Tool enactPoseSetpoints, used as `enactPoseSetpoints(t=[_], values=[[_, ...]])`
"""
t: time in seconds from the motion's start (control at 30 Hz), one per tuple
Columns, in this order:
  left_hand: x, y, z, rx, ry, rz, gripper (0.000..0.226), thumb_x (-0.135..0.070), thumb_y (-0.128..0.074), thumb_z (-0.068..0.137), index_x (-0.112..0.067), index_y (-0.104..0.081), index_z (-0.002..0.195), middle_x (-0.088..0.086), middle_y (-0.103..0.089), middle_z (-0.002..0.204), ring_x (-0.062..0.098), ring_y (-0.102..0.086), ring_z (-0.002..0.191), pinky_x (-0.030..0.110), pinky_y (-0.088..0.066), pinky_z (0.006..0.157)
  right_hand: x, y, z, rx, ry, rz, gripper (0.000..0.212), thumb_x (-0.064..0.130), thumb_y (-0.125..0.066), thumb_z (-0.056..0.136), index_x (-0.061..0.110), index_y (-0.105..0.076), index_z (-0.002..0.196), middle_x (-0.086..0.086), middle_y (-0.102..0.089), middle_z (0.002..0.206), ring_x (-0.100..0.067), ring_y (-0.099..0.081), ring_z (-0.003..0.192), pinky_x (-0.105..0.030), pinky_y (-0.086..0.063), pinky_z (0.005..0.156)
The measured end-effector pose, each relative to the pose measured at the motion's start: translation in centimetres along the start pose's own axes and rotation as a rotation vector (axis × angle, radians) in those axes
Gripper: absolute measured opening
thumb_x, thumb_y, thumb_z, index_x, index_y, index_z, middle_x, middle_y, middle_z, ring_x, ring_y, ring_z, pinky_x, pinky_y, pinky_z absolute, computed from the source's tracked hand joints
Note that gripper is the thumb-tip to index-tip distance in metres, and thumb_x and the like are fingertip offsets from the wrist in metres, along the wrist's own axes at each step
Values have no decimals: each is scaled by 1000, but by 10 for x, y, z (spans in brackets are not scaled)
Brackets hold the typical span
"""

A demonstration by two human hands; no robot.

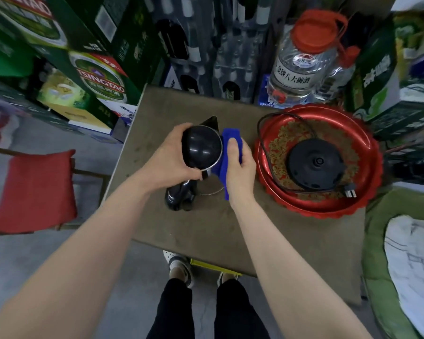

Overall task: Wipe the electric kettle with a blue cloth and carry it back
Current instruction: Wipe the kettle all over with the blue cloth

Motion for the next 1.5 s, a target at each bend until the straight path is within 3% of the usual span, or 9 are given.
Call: enactPoseSetpoints(t=[0.1, 0.27, 0.4, 0.5, 0.73, 0.97, 1.13, 1.3, 1.5], values=[[3, 2, 2, 16, -14, 19, 100, -5, -81, 62, -27, -30, 145, -4, -48, 135, 8, -50, 122, 4, -38, 88, -65, 10, 16, -58, -282, 113, 62, 68, -57, 87, 26, -66, 131, 0, -72, 128, -21, -68, 119, -50, -52, 108], [-1, 1, 1, 77, -36, 80, 101, -5, -81, 63, -29, -28, 146, -3, -46, 137, 14, -49, 126, 20, -40, 101, -79, 18, 12, -68, -438, 24, 16, 34, -53, 104, 25, -62, 95, -13, -70, 118, -35, -68, 112, -55, -52, 106], [-12, 6, 0, 81, -89, 350, 112, -22, -83, 62, -22, -20, 155, 1, -19, 161, 23, -23, 148, 40, -28, 119, 15, 4, 6, 33, -22, -154, 26, 29, -49, 107, 15, -65, 123, 2, -48, 139, -17, -53, 126, -34, -40, 114], [-12, 5, -9, -76, 51, 381, 113, -32, -84, 65, -17, -17, 156, 5, -20, 159, 27, -36, 141, 36, -35, 109, 31, -7, 13, 63, 71, -211, 38, 27, -46, 109, 7, -60, 137, 2, -47, 142, -14, -49, 129, -31, -37, 114], [-14, 4, -19, -343, 21, 409, 113, -41, -92, 56, -11, -34, 148, 11, -41, 146, 36, -47, 127, 44, -39, 103, -79, 29, 29, 107, -424, -470, 24, 28, -52, 103, 9, -66, 101, -21, -71, 110, -42, -68, 110, -50, -56, 95], [-16, 11, -10, -251, -40, 463, 113, -37, -92, 54, -13, -33, 147, 9, -42, 143, 32, -49, 125, 43, -42, 101, 30, -3, 5, 4, 185, -339, 34, 23, -49, 107, 6, -66, 132, 3, -48, 132, -10, -48, 121, -25, -37, 108], [-13, 11, -12, -192, -88, 508, 114, -38, -93, 55, -14, -32, 148, 6, -40, 146, 32, -48, 127, 44, -43, 103, -58, 21, 50, 134, -307, -524, 21, 25, -51, 105, 11, -63, 95, -17, -67, 102, -34, -65, 99, -45, -52, 89], [-27, 2, -12, -5, -317, 615, 115, -32, -92, 57, -16, -30, 152, 6, -35, 156, 27, -36, 141, 37, -29, 116, 2, 4, 64, 205, -272, -68, 16, 26, -54, 107, 21, -67, 99, -11, -74, 104, -28, -69, 97, -43, -56, 92], [-37, 27, -5, -26, -491, 927, 116, -28, -89, 63, -20, -22, 157, 6, -40, 155, 28, -28, 147, 37, -19, 118, 7, 1, 35, 291, -233, 32, 17, 18, -52, 108, 15, -68, 109, -9, -76, 86, -18, -72, 67, -27, -55, 62]])
Point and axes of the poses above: each hand's wrist, its own z-axis towards the middle knuckle, its own y-axis out of the back of the hand, x = y × z, the point moved 10 cm from there along z, towards the middle knuckle
